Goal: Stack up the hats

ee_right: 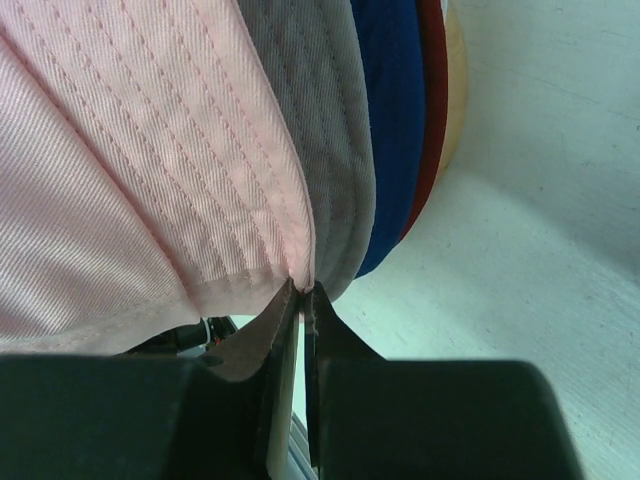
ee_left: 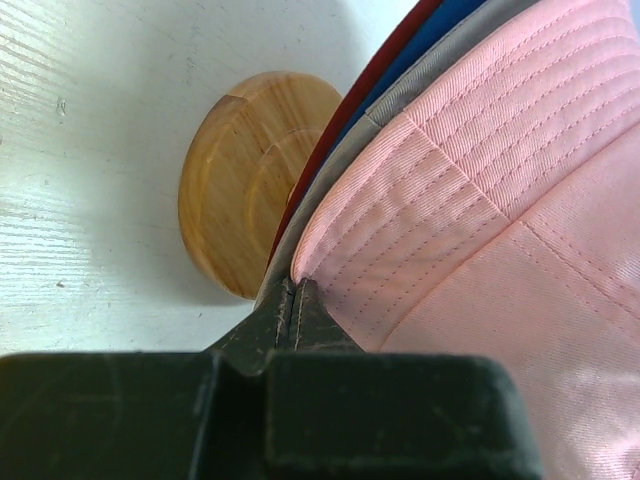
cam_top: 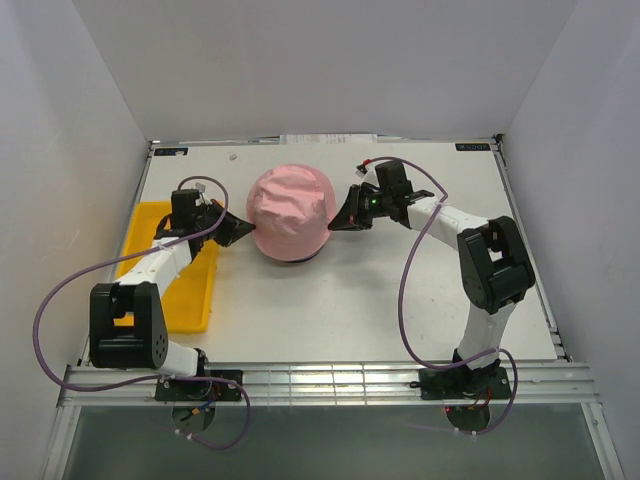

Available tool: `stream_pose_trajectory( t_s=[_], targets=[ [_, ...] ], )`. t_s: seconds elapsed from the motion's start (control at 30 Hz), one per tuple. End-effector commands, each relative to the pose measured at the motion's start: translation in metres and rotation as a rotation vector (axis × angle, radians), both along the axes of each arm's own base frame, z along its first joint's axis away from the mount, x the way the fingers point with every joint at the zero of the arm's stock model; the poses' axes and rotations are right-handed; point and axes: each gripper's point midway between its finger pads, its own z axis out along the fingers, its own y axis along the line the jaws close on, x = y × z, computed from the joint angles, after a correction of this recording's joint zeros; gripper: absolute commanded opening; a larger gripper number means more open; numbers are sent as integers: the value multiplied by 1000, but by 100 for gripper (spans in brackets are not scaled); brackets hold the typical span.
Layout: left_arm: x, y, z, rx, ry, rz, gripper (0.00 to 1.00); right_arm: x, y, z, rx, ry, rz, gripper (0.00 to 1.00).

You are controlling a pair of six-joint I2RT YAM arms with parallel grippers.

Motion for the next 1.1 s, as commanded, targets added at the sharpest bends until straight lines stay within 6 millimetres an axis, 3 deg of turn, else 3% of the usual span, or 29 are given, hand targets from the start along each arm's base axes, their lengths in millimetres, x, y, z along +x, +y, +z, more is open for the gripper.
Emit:
stream_pose_trajectory(
  t_s=[0.0, 0.17, 0.27, 0.3, 0.43, 0.57, 0.67, 0.83, 1.07],
  targets=[
    [-17, 20, -40, 114, 140, 39, 0, -3, -14, -28, -105, 45, -22, 8],
    [-12, 19, -28, 124, 116, 20, 0, -1, -13, -8, -83, 3, -19, 9],
    [-1, 18, -10, 126, 82, 6, 0, 0, -13, 5, -71, -19, -15, 22],
    [5, 17, 0, 122, 63, 2, 0, 2, -14, 12, -66, -33, -19, 30],
    [12, 15, 15, 114, 41, -10, 0, 8, -22, 29, -65, -68, -38, 42],
    [17, 15, 21, 115, 36, -15, 0, 18, -31, 50, -46, -99, -66, 45],
    [24, 26, 25, 108, 31, 12, 6, 30, -37, 68, -26, -124, -95, 45],
    [34, 25, 30, 87, 27, 8, 11, 55, -37, 89, 19, -159, -110, 47],
    [45, 21, 36, 62, 14, -4, 13, 74, -19, 92, 105, -148, -81, 59]
  ],
)
